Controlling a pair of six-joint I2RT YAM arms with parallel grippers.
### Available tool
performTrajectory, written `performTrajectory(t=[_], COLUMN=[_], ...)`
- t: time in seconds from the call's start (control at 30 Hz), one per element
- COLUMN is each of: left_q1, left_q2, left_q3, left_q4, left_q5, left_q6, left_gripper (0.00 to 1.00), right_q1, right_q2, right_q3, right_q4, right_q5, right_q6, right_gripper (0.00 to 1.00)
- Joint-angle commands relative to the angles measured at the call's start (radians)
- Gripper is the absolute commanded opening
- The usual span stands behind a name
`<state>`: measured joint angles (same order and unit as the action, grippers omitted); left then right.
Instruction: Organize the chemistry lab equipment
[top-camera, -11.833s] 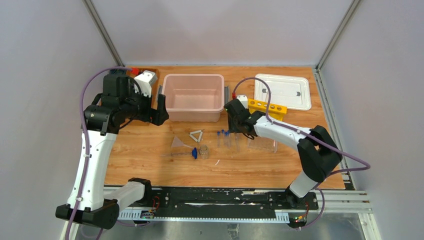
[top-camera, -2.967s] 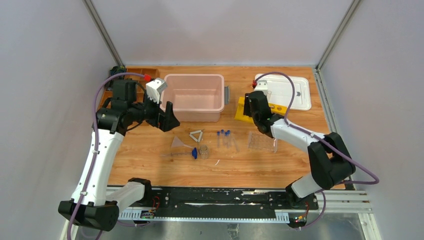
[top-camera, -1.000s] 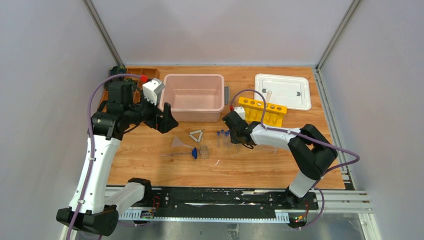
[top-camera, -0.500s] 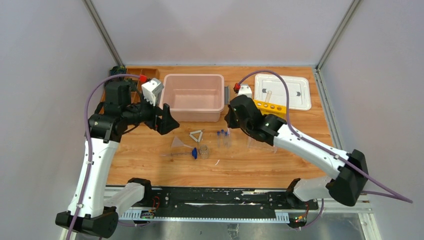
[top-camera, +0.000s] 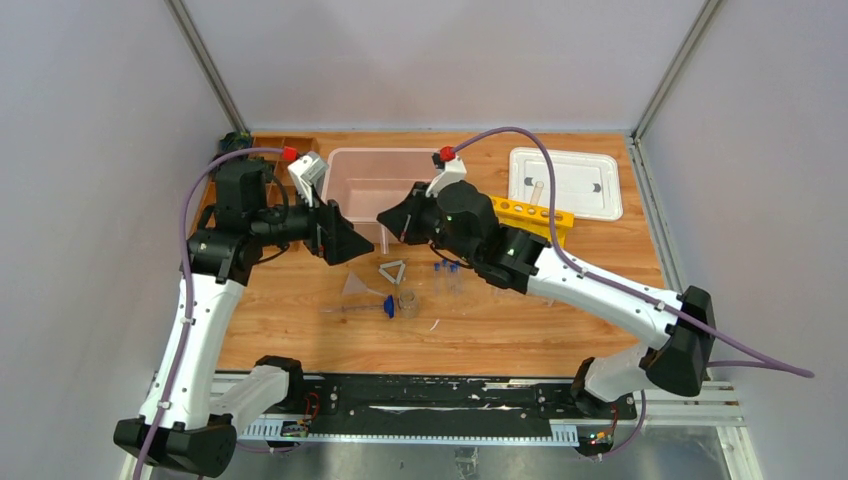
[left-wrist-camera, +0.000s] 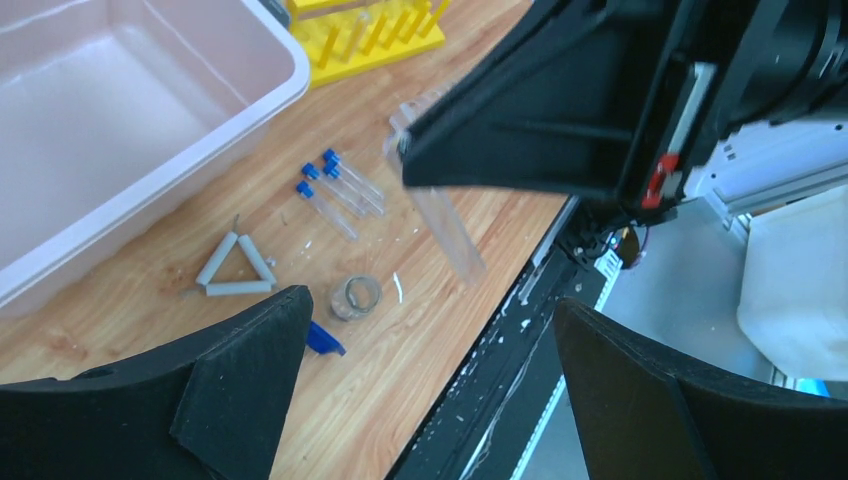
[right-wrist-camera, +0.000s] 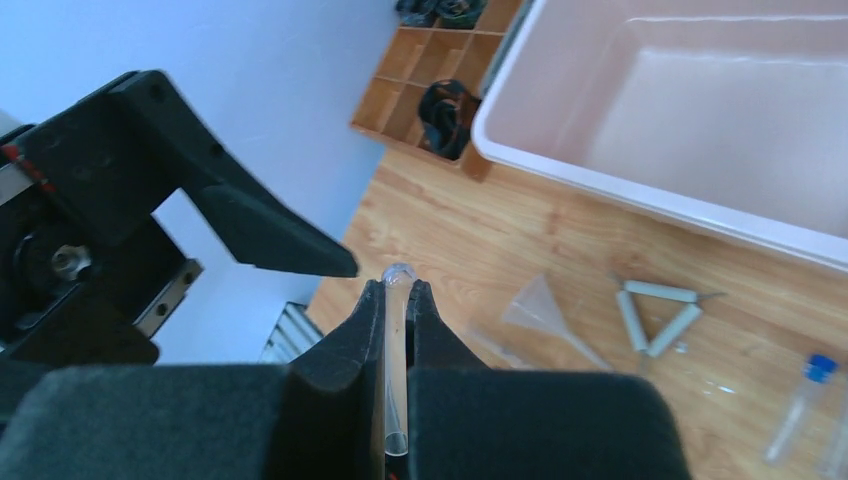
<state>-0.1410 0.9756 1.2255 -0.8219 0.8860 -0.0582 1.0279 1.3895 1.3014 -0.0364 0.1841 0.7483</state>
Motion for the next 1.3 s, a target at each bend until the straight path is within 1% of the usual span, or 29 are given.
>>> performTrajectory(t=[0.0, 0.17, 0.33, 0.47, 0.63, 0.67, 0.7, 0.73, 0.8, 0.83, 0.9, 1.03, 1.13, 1.27], left_q1=[-0.006, -0.011, -0.014, -0.014, -0.014, -0.014, -0.014, -0.014, -0.014, -0.014, -0.015, -0.015, -0.016, -0.016], left_q2=[0.006, 0.015, 0.023, 0.020, 0.023, 0.024, 0.023, 0.022, 0.016, 0.012, 0.005, -0.008, -0.022, -0.041], left_q3=[-0.005, -0.021, -0.034, -0.036, -0.050, -0.052, -0.054, -0.057, -0.059, -0.061, -0.061, -0.070, -0.084, -0.088], left_q4=[0.109, 0.110, 0.111, 0.110, 0.111, 0.112, 0.111, 0.111, 0.111, 0.110, 0.110, 0.109, 0.110, 0.092], left_q5=[0.036, 0.047, 0.068, 0.081, 0.085, 0.084, 0.085, 0.087, 0.091, 0.091, 0.091, 0.121, 0.125, 0.130], left_q6=[-0.088, -0.102, -0.109, -0.108, -0.106, -0.106, -0.103, -0.100, -0.082, -0.072, -0.051, -0.012, 0.007, 0.040], left_gripper=[0.95, 0.86, 0.70, 0.54, 0.27, 0.22, 0.19, 0.17, 0.13, 0.12, 0.10, 0.05, 0.04, 0.04], right_q1=[0.048, 0.069, 0.076, 0.077, 0.078, 0.079, 0.078, 0.078, 0.063, 0.051, 0.031, 0.005, -0.009, -0.026], right_q2=[0.027, 0.050, 0.060, 0.055, 0.051, 0.051, 0.053, 0.058, 0.075, 0.089, 0.118, 0.164, 0.173, 0.193], right_q3=[0.071, 0.097, 0.105, 0.099, 0.092, 0.098, 0.107, 0.116, 0.167, 0.200, 0.267, 0.374, 0.397, 0.444], right_q4=[0.124, 0.145, 0.159, 0.161, 0.163, 0.152, 0.134, 0.110, 0.008, -0.056, -0.170, -0.308, -0.340, -0.390], right_q5=[0.002, 0.018, 0.022, 0.032, 0.038, 0.041, 0.048, 0.056, 0.024, -0.010, -0.068, -0.200, -0.289, -0.348], right_q6=[0.073, 0.079, 0.081, 0.077, 0.067, 0.063, 0.059, 0.054, 0.051, 0.044, 0.023, -0.029, -0.050, -0.076], right_gripper=[0.00, 0.00, 0.00, 0.00, 0.00, 0.03, 0.10, 0.20, 0.38, 0.44, 0.50, 0.52, 0.51, 0.48])
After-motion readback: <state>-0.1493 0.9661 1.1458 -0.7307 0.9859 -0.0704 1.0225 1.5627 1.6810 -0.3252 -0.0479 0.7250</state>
